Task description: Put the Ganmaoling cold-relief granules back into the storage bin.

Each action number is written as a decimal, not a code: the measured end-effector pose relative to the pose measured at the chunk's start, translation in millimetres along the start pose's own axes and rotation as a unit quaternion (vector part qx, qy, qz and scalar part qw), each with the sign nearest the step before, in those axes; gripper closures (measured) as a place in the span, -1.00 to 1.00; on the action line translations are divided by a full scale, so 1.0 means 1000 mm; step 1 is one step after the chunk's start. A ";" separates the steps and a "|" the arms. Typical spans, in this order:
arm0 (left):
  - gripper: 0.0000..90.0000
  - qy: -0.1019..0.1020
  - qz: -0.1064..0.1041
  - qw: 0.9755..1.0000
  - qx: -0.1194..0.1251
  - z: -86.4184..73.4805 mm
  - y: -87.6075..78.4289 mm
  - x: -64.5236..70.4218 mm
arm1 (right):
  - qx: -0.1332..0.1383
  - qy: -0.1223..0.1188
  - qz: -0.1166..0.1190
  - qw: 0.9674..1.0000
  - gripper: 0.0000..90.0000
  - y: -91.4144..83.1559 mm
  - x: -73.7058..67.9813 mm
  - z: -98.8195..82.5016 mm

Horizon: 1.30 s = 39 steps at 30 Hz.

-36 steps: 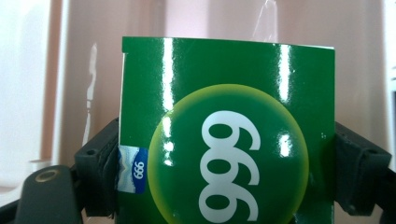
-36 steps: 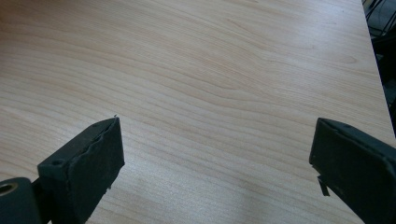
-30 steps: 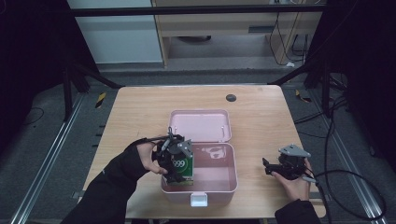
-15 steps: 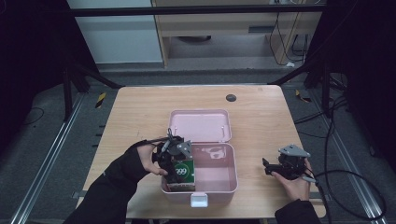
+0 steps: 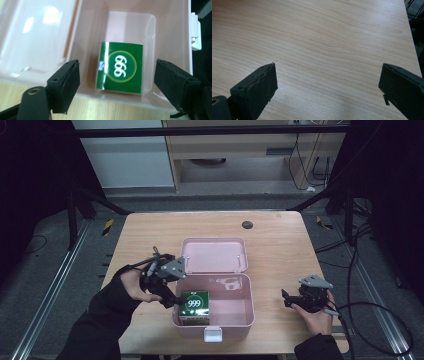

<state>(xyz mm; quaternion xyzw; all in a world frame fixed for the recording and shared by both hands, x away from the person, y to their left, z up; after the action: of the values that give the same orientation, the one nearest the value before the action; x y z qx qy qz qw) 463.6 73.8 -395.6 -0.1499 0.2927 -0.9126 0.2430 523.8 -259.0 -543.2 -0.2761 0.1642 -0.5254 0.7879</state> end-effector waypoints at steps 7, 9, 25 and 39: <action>-0.38 -0.083 0.030 0.994 0.069 0.000 -0.024 -0.015 | -0.002 0.002 0.001 1.000 -0.94 0.000 0.000 -0.001; -0.34 -0.085 0.039 0.993 0.072 -0.006 -0.028 -0.021 | -0.003 0.001 0.001 1.000 -0.94 0.000 0.000 -0.001; -0.33 -0.153 0.103 0.979 0.089 -0.079 -0.029 -0.084 | -0.005 -0.001 0.000 1.000 -0.94 0.000 0.000 -0.002; -0.40 -0.179 0.237 0.954 0.046 -0.140 -0.017 -0.157 | -0.010 -0.002 -0.001 1.000 -0.94 -0.001 0.000 -0.005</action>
<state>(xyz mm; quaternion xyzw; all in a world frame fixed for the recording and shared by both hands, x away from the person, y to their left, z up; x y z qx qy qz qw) 530.8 233.6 -515.3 -0.2256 0.2298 -0.7992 0.5075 520.7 -260.8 -546.7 -0.2849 0.1673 -0.5244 0.7848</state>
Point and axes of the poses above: each handheld gripper's, and its own axes: y roughly forward along the jaws, z roughly out of its top, x roughly to its right, the point moved 9 cm from there along y, roughly forward along the jaws, and after that the axes turned 7 degrees about z, right-handed, at the moved point
